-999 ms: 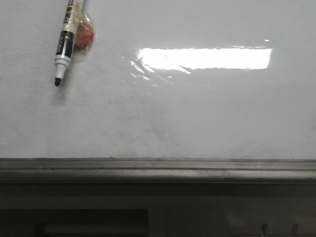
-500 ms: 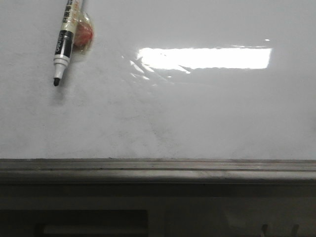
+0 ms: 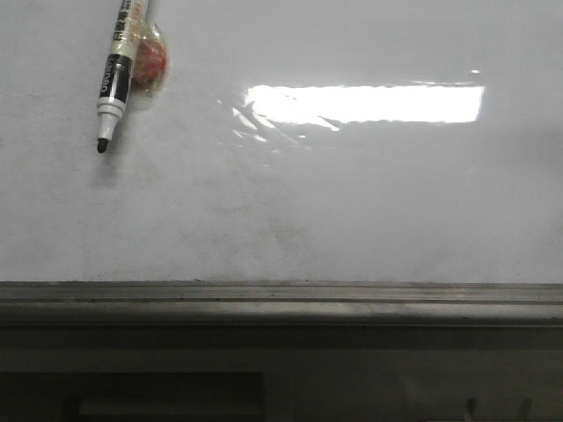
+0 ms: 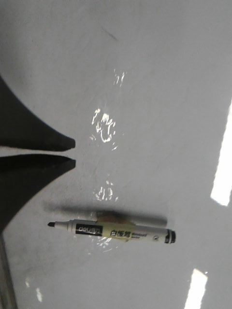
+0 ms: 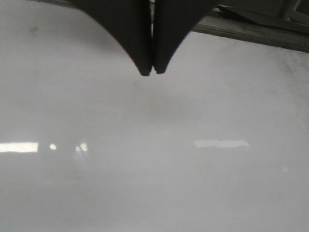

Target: Write number 6 on whiteboard

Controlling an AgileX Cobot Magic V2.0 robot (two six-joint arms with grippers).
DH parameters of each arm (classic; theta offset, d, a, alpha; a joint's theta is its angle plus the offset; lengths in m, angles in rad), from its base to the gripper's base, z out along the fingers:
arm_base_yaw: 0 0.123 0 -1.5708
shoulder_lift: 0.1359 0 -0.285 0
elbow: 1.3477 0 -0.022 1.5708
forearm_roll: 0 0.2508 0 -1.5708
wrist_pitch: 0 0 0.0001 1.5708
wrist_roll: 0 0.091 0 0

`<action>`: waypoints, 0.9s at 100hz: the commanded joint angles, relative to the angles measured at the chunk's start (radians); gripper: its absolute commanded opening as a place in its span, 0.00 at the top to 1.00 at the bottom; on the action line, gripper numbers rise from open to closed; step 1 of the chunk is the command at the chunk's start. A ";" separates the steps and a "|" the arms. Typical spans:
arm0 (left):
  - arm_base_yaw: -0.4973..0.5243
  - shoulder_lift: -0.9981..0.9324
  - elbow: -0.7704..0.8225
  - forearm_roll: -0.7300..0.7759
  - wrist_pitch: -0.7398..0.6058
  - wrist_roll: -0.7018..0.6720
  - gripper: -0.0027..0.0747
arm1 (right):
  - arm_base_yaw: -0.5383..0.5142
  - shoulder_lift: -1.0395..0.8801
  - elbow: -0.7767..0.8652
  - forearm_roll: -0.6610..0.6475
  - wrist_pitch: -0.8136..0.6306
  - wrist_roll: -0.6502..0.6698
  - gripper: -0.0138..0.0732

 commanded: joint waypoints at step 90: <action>-0.523 0.635 -0.125 -0.351 -0.549 0.444 0.30 | 0.004 0.032 -0.049 0.007 -0.039 -0.021 0.18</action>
